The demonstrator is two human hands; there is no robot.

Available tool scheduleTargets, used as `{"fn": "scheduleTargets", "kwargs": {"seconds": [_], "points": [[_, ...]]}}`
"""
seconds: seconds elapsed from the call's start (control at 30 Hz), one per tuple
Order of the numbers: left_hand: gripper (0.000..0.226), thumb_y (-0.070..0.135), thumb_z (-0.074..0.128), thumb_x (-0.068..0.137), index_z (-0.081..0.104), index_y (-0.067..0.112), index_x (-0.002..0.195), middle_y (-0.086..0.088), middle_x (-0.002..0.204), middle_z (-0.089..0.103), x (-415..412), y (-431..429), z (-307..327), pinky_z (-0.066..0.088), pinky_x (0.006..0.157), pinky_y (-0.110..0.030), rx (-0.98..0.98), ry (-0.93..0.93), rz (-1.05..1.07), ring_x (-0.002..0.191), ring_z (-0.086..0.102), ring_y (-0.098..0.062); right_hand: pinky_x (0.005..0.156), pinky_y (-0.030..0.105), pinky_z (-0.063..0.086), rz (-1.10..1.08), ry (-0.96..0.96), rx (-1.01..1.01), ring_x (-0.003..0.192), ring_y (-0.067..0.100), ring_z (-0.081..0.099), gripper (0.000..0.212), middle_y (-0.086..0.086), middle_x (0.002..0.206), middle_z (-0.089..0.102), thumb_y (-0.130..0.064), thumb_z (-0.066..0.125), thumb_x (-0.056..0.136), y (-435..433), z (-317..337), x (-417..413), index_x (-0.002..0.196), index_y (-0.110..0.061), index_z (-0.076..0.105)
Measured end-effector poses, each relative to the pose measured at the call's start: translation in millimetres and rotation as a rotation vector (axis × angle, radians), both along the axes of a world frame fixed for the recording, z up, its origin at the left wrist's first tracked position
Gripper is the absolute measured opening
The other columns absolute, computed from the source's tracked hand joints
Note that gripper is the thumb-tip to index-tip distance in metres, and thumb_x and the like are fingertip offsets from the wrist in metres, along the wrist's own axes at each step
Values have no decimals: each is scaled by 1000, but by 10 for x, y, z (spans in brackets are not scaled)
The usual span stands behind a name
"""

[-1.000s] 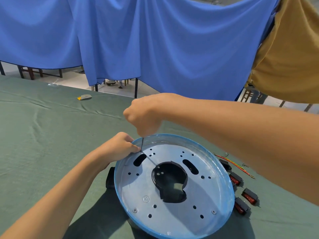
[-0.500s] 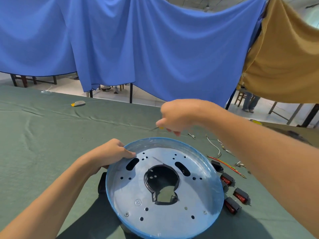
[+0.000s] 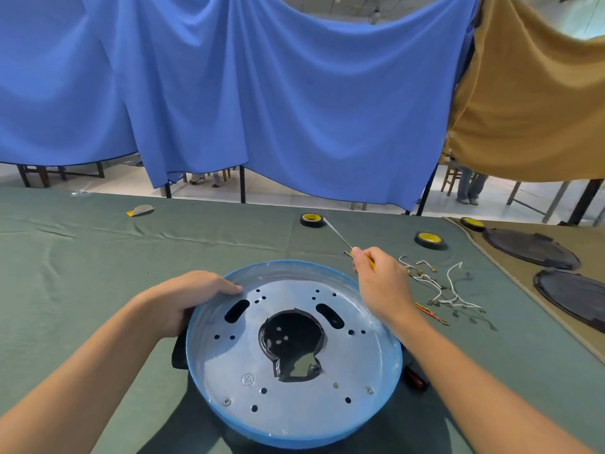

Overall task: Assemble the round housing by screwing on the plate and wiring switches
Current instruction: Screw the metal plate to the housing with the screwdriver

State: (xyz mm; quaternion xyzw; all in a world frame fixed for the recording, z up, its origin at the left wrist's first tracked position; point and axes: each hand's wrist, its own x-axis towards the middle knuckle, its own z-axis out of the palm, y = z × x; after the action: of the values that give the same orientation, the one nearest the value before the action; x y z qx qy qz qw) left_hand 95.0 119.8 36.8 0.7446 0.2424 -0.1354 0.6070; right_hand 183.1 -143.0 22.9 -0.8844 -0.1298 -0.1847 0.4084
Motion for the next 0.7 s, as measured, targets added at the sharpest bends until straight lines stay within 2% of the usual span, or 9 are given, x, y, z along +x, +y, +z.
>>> {"fn": "scheduleTargets", "kwargs": {"seconds": [0.1, 0.23, 0.33, 0.4, 0.47, 0.57, 0.63, 0.7], "points": [[20, 18, 66, 92, 69, -2, 96, -20, 79, 73, -50, -48, 62, 55, 56, -36, 12, 31, 1, 57, 68, -32, 66, 33, 41, 30, 22, 21, 77, 20, 56, 43, 5, 80, 64, -38, 39, 102, -20, 16, -29, 85, -5, 61], [17, 14, 64, 94, 66, -3, 93, -20, 71, 71, -122, -72, 245, 54, 50, -34, 68, -17, 50, 50, 66, -31, 73, 38, 45, 41, 61, 172, 76, 21, 57, 39, 0, 74, 63, -37, 42, 101, -120, 127, -57, 82, -8, 61], [12, 8, 63, 94, 68, -2, 91, -19, 69, 72, -171, -61, 411, 55, 51, -36, 105, -194, 165, 51, 66, -31, 75, 39, 49, 15, 130, 345, 76, 21, 63, 35, -3, 71, 67, -36, 43, 101, -252, 187, -62, 83, -12, 62], [13, 5, 62, 94, 72, 4, 87, -17, 72, 74, -173, -85, 500, 59, 64, -44, 116, -348, 253, 58, 67, -31, 72, 38, 50, -6, 202, 471, 67, 18, 62, 35, -1, 62, 69, -36, 43, 101, -333, 209, -73, 83, -12, 63], [25, 4, 58, 95, 74, 12, 77, -12, 71, 74, -165, -158, 571, 57, 73, -47, 102, -462, 315, 63, 66, -30, 70, 38, 50, -6, 262, 546, 60, 17, 60, 36, 0, 57, 68, -35, 44, 101, -381, 220, -97, 85, -10, 64], [35, 5, 56, 96, 74, 18, 70, -5, 67, 73, -128, -299, 637, 56, 64, -37, 86, -584, 369, 62, 64, -28, 71, 42, 53, 10, 310, 588, 57, 17, 57, 35, 1, 56, 67, -36, 46, 100, -417, 228, -146, 88, -8, 65], [30, 6, 56, 96, 76, 19, 78, -3, 69, 72, -101, -377, 654, 55, 64, -36, 101, -669, 397, 67, 65, -29, 69, 41, 53, 27, 321, 596, 55, 16, 56, 35, 0, 56, 66, -36, 46, 100, -444, 238, -178, 88, -9, 65], [24, 10, 56, 95, 77, 23, 92, -3, 79, 75, -75, -443, 657, 59, 77, -44, 141, -754, 429, 81, 70, -34, 62, 36, 51, 42, 313, 594, 52, 13, 55, 35, -1, 55, 65, -35, 46, 100, -477, 241, -210, 89, -8, 65]]}}
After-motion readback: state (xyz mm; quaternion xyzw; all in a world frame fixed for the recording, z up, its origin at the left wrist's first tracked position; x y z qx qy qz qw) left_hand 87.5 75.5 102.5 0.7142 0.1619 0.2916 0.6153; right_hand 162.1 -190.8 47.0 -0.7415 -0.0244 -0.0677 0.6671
